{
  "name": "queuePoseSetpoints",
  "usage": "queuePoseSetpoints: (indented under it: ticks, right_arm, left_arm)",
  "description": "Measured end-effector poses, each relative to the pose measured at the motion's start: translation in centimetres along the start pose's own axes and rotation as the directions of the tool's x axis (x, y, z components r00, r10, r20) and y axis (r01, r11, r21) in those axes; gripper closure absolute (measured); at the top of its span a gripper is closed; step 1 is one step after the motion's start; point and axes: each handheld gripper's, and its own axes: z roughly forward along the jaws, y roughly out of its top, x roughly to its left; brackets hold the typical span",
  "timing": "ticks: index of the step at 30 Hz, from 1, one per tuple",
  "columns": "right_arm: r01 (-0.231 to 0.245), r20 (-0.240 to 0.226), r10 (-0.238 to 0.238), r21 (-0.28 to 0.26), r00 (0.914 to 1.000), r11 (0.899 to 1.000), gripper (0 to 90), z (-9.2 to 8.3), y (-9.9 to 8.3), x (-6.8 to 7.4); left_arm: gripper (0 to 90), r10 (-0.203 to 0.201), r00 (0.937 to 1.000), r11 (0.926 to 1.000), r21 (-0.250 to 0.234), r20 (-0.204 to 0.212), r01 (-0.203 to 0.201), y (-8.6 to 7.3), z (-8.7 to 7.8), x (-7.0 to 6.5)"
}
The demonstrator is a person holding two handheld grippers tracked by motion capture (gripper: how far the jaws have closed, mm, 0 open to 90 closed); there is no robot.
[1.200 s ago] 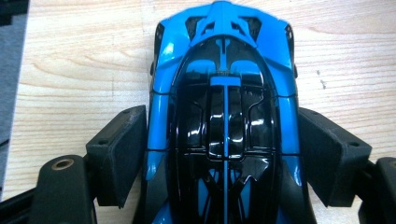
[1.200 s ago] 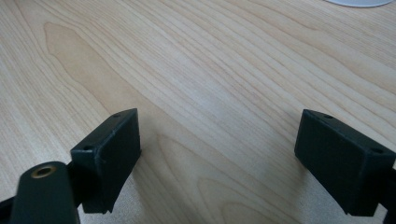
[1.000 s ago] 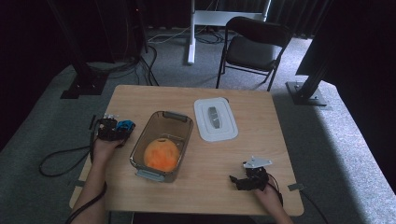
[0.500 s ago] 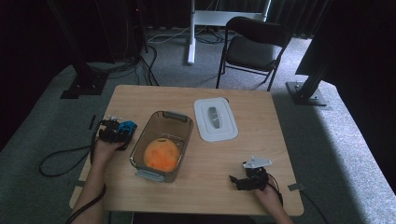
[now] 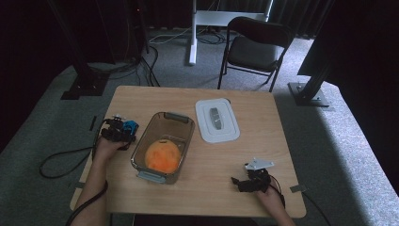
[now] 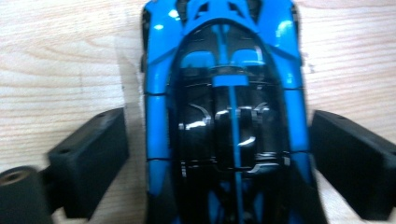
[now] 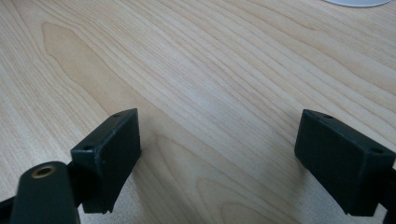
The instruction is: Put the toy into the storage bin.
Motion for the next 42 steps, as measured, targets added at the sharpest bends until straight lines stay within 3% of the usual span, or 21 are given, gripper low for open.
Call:
queuePoseSetpoints:
  ticks: [7,12,18,25,31,42]
  right_arm:
    - [0.002,0.002,-0.002,0.0,1.0,1.0,13.7,0.0,0.0,0.0]
    - [-0.001,0.002,0.001,0.0,1.0,1.0,13.8,0.0,0.0,0.0]
    - [-0.005,-0.001,0.005,-0.001,1.0,1.0,13.8,0.0,0.0,0.0]
    - [-0.006,-0.003,0.006,-0.003,1.0,1.0,13.8,0.0,0.0,-0.1]
    - [-0.006,-0.001,0.006,-0.001,1.0,1.0,13.8,0.0,0.0,0.0]
    - [-0.003,0.001,0.003,-0.001,1.0,1.0,13.8,0.0,0.0,0.0]
  left_arm:
    - [25.9,0.01,0.9999,0.9994,-0.032,0.006,-0.01,-0.1,-0.4,0.1]
    - [26.2,0.008,1.0,0.9993,-0.037,0.004,-0.008,-0.6,-0.6,0.0]
    - [26.2,-0.041,0.9988,0.9972,-0.063,-0.027,0.04,-0.9,-0.8,-0.2]
    - [26.2,-0.047,0.9989,0.9977,-0.05,-0.004,0.046,-1.0,-1.1,-0.3]
    - [26.2,-0.055,0.9984,0.9952,-0.08,0.01,0.056,-0.8,-2.2,-0.6]
    - [26.2,0.006,1.0,0.9924,-0.123,-0.005,-0.006,0.0,-5.5,-1.6]
